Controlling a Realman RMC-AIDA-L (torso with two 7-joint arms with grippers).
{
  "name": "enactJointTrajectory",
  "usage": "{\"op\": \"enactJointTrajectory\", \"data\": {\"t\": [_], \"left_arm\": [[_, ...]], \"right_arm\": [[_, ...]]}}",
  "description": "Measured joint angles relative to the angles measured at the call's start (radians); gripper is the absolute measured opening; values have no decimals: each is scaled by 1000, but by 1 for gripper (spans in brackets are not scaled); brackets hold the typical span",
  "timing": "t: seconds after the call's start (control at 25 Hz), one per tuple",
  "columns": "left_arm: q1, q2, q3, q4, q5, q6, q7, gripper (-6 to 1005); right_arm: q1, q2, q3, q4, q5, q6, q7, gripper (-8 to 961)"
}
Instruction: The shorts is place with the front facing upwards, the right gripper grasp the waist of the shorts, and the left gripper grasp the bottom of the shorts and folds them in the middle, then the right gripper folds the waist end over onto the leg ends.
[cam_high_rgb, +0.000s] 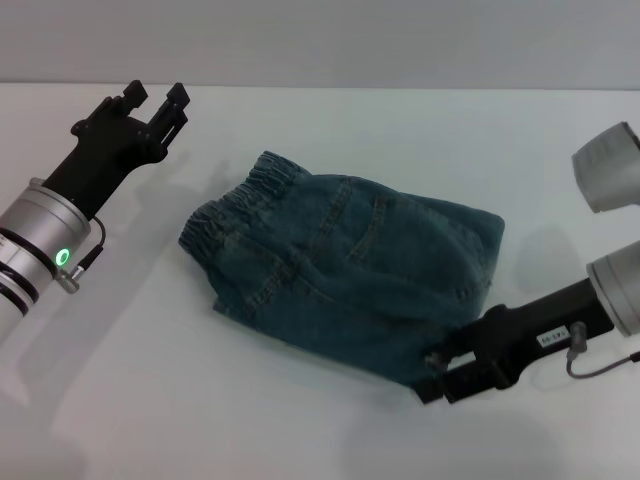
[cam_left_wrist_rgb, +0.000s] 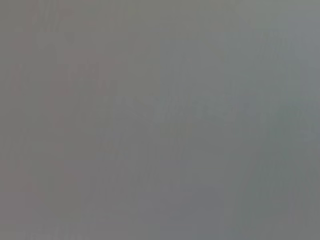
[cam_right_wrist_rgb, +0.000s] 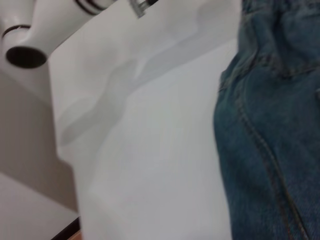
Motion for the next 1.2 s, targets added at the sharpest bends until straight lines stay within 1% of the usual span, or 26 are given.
{"op": "enactJointTrajectory", "data": {"t": [0.28, 0.48, 0.64, 0.8, 0.88, 1.0, 1.04, 1.12, 1.2], "left_arm": [[10, 1, -1, -2, 0, 2, -3, 602], [13, 2, 0, -2, 0, 4, -4, 602], [18, 3, -3, -1, -3, 4, -3, 602], [20, 3, -5, 5, -6, 2, -5, 602], [20, 3, -7, 6, -6, 3, -6, 602], [24, 4, -40, 8, -8, 10, -11, 602], [24, 4, -40, 8, -8, 10, -11, 602], [32, 5, -82, 8, -10, 21, -11, 602], [47, 5, -141, 6, -10, 50, -4, 602]], "right_arm": [[-5, -11, 41, -1, 1, 68, 1, 586], [-17, -22, 106, -3, 4, 133, 1, 586], [-42, -24, 173, -33, 8, 195, -5, 586], [-54, -24, 182, -58, 12, 182, -8, 586], [-71, -15, 183, -93, 32, 137, -19, 586], [-117, 1, 183, -159, 120, 55, -78, 586], [-144, 4, 185, -181, 174, 35, -111, 586], [-201, 8, 189, -206, 314, 19, -193, 586], [-255, 10, 210, -199, 465, 27, -296, 586]]}}
